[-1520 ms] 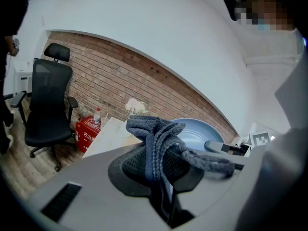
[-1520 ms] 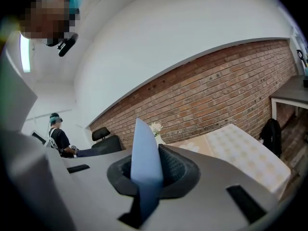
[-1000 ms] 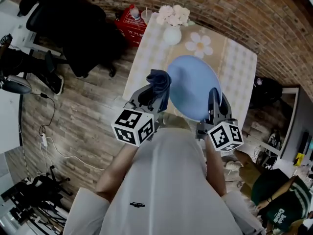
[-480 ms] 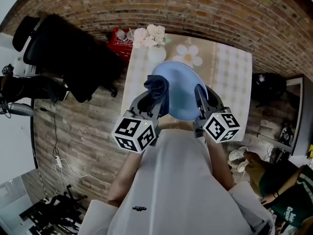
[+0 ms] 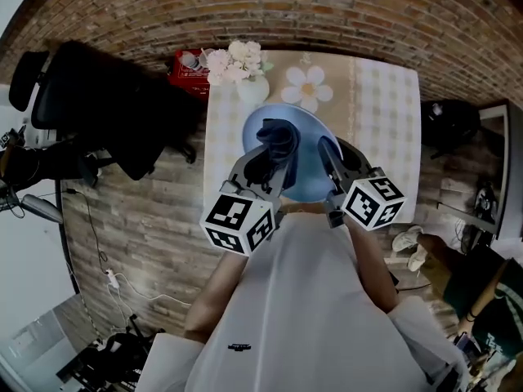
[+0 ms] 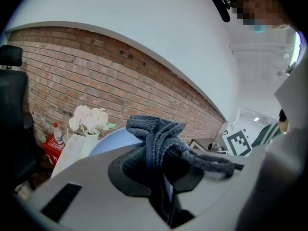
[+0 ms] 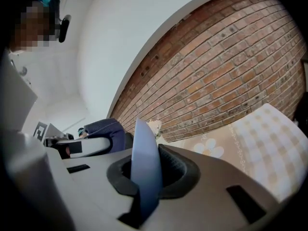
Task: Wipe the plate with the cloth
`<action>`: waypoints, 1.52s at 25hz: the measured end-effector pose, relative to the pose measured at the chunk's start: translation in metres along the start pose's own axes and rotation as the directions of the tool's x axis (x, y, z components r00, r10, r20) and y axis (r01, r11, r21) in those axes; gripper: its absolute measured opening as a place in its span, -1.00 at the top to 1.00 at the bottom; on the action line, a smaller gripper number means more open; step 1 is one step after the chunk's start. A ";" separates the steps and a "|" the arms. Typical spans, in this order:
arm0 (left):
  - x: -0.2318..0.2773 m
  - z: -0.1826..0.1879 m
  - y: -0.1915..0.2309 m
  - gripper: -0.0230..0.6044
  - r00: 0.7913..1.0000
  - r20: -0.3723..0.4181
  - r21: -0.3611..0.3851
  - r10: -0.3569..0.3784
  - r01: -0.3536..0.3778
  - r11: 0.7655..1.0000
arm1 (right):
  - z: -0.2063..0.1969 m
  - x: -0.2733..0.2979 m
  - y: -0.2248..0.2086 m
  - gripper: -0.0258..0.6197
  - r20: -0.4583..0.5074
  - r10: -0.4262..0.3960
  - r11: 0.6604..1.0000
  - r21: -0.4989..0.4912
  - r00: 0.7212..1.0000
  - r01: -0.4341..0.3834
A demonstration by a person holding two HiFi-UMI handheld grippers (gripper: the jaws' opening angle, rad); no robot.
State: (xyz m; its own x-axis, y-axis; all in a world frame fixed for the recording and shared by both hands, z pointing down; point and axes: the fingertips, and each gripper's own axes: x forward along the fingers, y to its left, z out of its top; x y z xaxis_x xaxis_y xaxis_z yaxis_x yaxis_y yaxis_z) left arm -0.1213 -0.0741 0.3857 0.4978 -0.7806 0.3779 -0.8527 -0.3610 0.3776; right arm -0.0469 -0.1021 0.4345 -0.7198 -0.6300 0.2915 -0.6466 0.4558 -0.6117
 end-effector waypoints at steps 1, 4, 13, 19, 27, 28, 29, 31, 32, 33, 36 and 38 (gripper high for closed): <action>0.003 0.000 -0.002 0.73 1.000 -0.003 0.001 -0.011 0.011 1.000 | -0.003 0.000 0.002 0.74 -0.008 0.006 1.000 -0.004 1.000 -0.006; 0.009 -0.002 -0.012 0.73 0.999 -0.020 0.015 -0.047 0.047 0.999 | -0.013 -0.001 0.008 0.74 -0.042 0.030 1.000 -0.003 0.999 -0.030; 0.027 -0.011 -0.043 0.73 0.991 -0.069 0.071 -0.112 0.117 0.991 | -0.019 -0.017 0.007 0.74 -0.054 0.058 0.996 0.066 0.997 -0.054; 0.032 -0.015 -0.047 0.73 0.983 -0.132 0.093 -0.132 0.145 0.985 | -0.022 -0.020 0.012 0.74 -0.066 0.060 0.997 0.059 0.996 -0.057; 0.035 -0.018 -0.029 0.73 0.986 -0.160 0.127 -0.051 0.072 0.989 | -0.021 -0.019 0.017 0.74 -0.052 0.067 0.996 0.070 0.996 -0.063; 0.037 -0.017 -0.027 0.73 0.986 -0.161 0.128 -0.047 0.068 0.990 | -0.020 -0.019 0.016 0.74 -0.049 0.066 0.996 0.071 0.997 -0.062; 0.038 -0.017 -0.025 0.73 0.986 -0.161 0.126 -0.043 0.063 0.990 | -0.019 -0.019 0.015 0.74 -0.048 0.064 0.996 0.071 0.997 -0.061; 0.040 -0.016 -0.020 0.73 0.986 -0.161 0.124 -0.031 0.051 0.991 | -0.019 -0.018 0.013 0.74 -0.046 0.062 0.996 0.074 0.997 -0.059; 0.041 -0.015 -0.017 0.73 0.987 -0.160 0.125 -0.024 0.044 0.991 | -0.018 -0.018 0.013 0.74 -0.044 0.061 0.996 0.075 0.997 -0.058; 0.041 -0.014 -0.015 0.73 0.987 -0.159 0.126 -0.018 0.038 0.991 | -0.017 -0.018 0.012 0.74 -0.042 0.061 0.995 0.075 0.997 -0.058; 0.043 -0.011 -0.009 0.73 0.988 -0.153 0.124 0.002 0.017 0.992 | -0.014 -0.019 0.010 0.74 -0.035 0.061 0.995 0.077 0.998 -0.058; 0.044 -0.010 -0.004 0.73 0.989 -0.149 0.121 0.020 -0.002 0.993 | -0.013 -0.021 0.008 0.74 -0.034 0.059 0.995 0.078 0.998 -0.057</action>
State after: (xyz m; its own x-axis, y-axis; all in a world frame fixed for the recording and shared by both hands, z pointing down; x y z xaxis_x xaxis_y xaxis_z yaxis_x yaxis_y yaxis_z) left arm -0.0945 -0.1018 0.4096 0.4989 -0.7030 0.5070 -0.8664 -0.4188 0.2718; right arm -0.0405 -0.0772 0.4332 -0.7651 -0.5800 0.2795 -0.5831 0.4401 -0.6829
